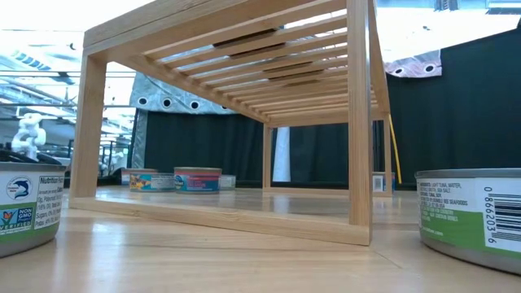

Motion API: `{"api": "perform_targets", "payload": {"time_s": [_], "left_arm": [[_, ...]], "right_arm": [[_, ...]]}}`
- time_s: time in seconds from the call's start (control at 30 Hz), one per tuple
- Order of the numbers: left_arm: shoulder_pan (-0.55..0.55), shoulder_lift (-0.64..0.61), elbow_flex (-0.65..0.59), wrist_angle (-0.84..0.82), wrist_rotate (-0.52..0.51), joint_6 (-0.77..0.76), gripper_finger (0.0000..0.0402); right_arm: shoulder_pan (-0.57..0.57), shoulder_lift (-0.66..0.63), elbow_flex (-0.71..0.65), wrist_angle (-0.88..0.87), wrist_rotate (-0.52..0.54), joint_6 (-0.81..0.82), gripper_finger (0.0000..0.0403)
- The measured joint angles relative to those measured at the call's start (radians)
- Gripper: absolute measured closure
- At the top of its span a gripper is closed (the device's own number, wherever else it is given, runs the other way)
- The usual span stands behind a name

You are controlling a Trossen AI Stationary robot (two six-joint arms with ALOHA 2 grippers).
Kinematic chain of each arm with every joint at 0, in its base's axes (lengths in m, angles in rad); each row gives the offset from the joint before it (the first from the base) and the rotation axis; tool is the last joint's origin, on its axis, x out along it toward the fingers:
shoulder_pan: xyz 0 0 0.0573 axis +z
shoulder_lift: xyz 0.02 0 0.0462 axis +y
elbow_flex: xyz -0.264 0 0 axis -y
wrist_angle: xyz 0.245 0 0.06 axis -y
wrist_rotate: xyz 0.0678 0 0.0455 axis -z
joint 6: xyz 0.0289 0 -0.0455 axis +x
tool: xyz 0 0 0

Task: Stack canned seafood by type on shelf
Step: Stack the green tuna can on top of the other green tuna can on the shelf

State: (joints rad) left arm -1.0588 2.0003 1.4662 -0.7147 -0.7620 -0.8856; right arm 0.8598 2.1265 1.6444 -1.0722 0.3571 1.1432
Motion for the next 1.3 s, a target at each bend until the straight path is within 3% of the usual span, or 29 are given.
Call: {"api": "perform_targets", "payload": {"time_s": [1.3], "left_arm": [[0.000, 0.000, 0.000, 0.001, -0.001, -0.001, 0.0075]], "right_arm": [[-0.027, 0.000, -0.016, 0.012, -0.063, 0.017, 0.0403]]}}
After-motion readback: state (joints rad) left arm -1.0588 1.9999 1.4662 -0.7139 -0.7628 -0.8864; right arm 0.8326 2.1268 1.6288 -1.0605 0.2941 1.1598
